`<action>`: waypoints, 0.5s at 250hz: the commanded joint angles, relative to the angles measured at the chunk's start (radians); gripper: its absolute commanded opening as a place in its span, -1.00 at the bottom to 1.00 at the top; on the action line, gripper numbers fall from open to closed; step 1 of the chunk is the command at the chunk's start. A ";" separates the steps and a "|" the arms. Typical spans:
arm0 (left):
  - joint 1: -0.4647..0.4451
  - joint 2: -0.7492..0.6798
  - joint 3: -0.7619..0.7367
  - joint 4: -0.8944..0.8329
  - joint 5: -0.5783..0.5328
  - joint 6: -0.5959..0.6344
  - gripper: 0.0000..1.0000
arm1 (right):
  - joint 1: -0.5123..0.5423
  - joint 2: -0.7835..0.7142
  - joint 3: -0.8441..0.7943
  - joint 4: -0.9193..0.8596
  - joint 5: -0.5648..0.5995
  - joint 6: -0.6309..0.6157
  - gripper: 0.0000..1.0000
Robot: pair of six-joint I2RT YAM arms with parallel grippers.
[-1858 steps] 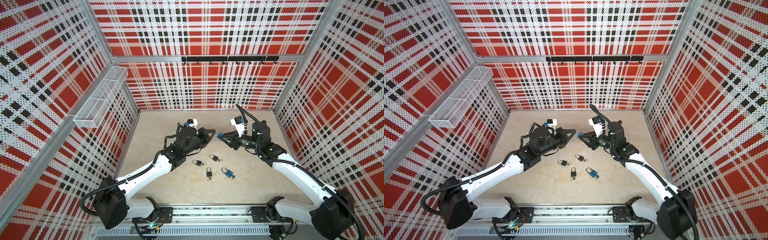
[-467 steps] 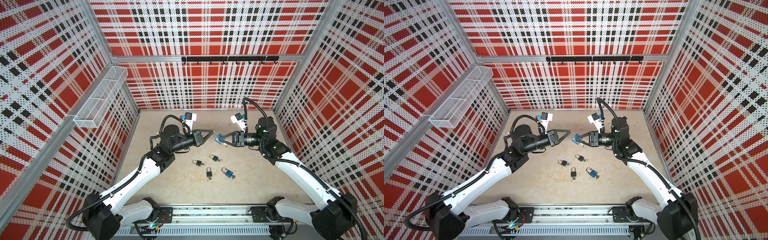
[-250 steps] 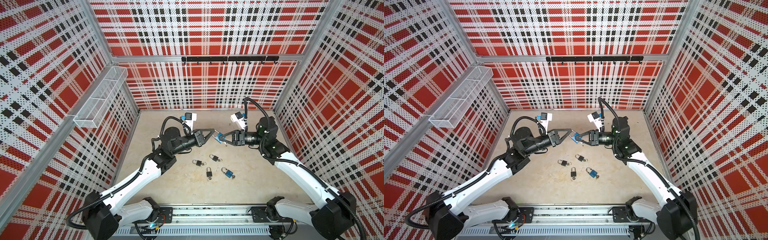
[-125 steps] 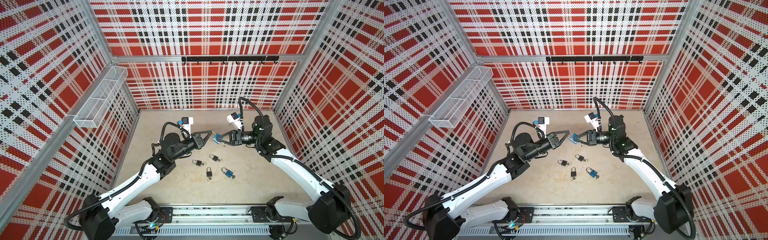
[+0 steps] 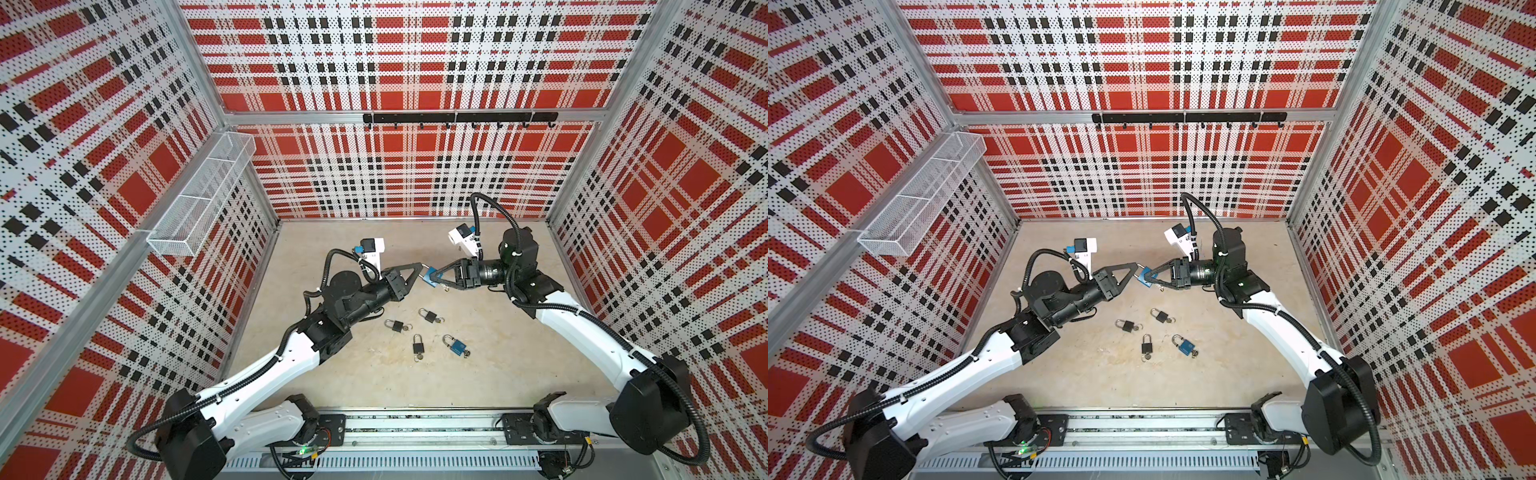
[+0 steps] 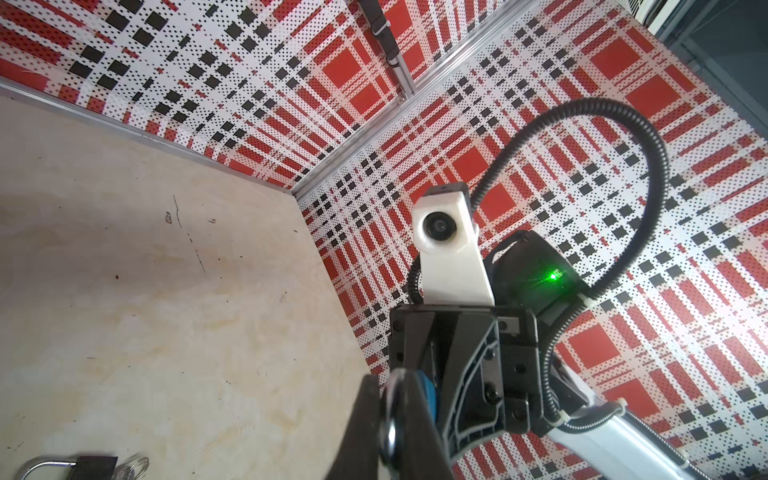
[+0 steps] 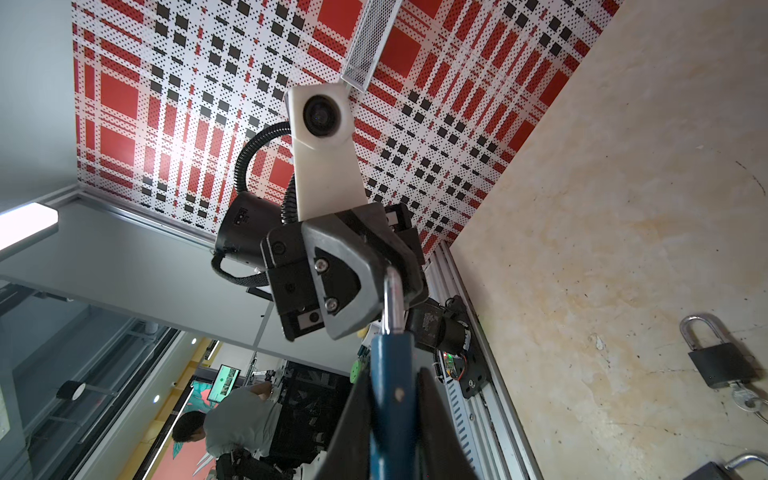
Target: Lock with the key
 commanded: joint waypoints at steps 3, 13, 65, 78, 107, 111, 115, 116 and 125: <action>-0.054 0.027 0.005 -0.126 0.333 0.013 -1.00 | 0.035 0.017 0.062 0.173 0.133 -0.028 -1.00; -0.029 0.026 0.018 -0.125 0.349 0.013 -1.00 | 0.037 0.010 0.063 0.137 0.135 -0.053 -1.00; 0.069 0.038 0.081 -0.125 0.446 0.008 -0.91 | 0.062 -0.022 0.082 -0.081 0.165 -0.205 -1.00; 0.080 0.042 0.091 -0.125 0.461 0.005 -0.85 | 0.062 -0.026 0.078 -0.092 0.169 -0.213 -1.00; 0.092 0.038 0.099 -0.126 0.470 0.000 -0.79 | 0.062 -0.033 0.070 -0.102 0.176 -0.223 -1.00; 0.093 0.037 0.099 -0.125 0.468 0.000 -0.79 | 0.061 -0.033 0.069 -0.102 0.175 -0.223 -1.00; 0.093 0.035 0.098 -0.125 0.468 -0.001 -0.79 | 0.061 -0.033 0.069 -0.101 0.175 -0.224 -1.00; 0.092 0.035 0.097 -0.126 0.468 -0.002 -0.79 | 0.063 -0.033 0.069 -0.100 0.175 -0.223 -1.00; 0.093 0.034 0.096 -0.125 0.468 -0.003 -0.77 | 0.064 -0.034 0.069 -0.099 0.175 -0.223 -1.00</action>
